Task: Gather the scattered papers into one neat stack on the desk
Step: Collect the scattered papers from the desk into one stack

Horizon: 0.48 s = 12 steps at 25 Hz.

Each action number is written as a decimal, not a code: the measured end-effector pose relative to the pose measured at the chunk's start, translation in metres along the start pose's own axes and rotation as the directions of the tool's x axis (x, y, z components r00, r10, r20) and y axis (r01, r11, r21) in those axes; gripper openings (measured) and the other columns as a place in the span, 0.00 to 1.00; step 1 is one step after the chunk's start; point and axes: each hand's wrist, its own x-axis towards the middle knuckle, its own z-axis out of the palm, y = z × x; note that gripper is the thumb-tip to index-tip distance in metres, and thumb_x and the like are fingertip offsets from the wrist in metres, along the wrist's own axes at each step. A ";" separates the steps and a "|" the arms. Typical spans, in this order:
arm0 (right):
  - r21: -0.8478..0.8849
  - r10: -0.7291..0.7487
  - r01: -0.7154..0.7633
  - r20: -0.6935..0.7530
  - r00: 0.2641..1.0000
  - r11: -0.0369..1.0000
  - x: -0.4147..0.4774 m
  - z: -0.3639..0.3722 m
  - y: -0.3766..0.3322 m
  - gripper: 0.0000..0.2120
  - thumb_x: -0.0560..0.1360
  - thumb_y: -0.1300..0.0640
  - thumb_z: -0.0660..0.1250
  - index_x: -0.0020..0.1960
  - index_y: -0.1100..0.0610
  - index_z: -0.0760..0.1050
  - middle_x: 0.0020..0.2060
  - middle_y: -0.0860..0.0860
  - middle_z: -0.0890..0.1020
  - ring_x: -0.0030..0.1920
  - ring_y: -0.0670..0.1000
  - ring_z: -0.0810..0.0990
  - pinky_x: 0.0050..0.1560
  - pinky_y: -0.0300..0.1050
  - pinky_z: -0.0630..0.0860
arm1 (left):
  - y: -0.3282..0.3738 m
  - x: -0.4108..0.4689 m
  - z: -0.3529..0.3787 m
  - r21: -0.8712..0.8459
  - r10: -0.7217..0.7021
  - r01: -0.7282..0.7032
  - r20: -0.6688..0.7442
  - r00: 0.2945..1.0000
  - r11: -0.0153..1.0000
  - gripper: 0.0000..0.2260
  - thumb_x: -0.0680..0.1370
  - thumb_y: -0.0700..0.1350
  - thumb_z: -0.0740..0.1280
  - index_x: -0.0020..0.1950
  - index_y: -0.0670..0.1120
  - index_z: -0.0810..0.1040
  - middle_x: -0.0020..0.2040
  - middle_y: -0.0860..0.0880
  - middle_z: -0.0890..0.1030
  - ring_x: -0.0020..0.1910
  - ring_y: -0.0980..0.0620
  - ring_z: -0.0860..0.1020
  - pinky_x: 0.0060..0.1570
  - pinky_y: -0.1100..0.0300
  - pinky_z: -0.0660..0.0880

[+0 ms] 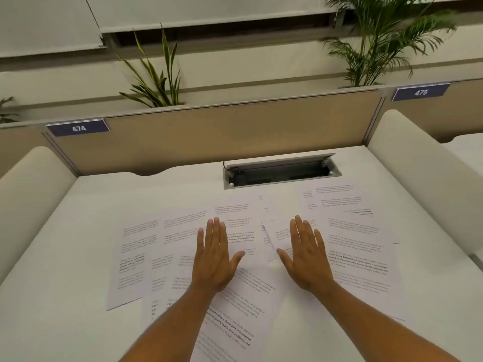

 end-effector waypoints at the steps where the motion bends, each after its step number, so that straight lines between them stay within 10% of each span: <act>1: 0.002 0.017 -0.017 0.032 0.999 1.000 -0.003 0.002 0.000 0.43 0.82 0.28 0.42 0.86 0.56 0.52 0.87 0.55 0.51 0.85 0.61 0.51 0.83 0.67 0.54 | 0.004 -0.001 0.003 0.009 -0.015 0.015 0.035 0.999 1.000 0.45 0.82 0.72 0.43 0.88 0.41 0.51 0.88 0.41 0.47 0.87 0.39 0.45 0.85 0.37 0.45; 6: 0.016 0.085 -0.086 0.045 0.995 0.996 -0.015 0.012 0.016 0.42 0.82 0.30 0.47 0.86 0.57 0.52 0.86 0.56 0.53 0.86 0.60 0.52 0.83 0.64 0.55 | 0.039 0.001 0.017 -0.029 -0.043 0.048 0.145 0.989 0.998 0.40 0.83 0.69 0.44 0.88 0.44 0.54 0.89 0.40 0.48 0.88 0.38 0.43 0.84 0.41 0.39; 12: 0.131 0.342 -0.340 0.004 0.940 0.931 -0.001 -0.021 0.126 0.40 0.83 0.38 0.60 0.84 0.64 0.56 0.83 0.63 0.64 0.82 0.64 0.63 0.81 0.63 0.61 | 0.112 0.025 0.000 -0.579 -0.221 0.329 0.251 0.942 0.746 0.23 0.85 0.53 0.67 0.77 0.44 0.76 0.73 0.44 0.80 0.70 0.46 0.78 0.68 0.56 0.73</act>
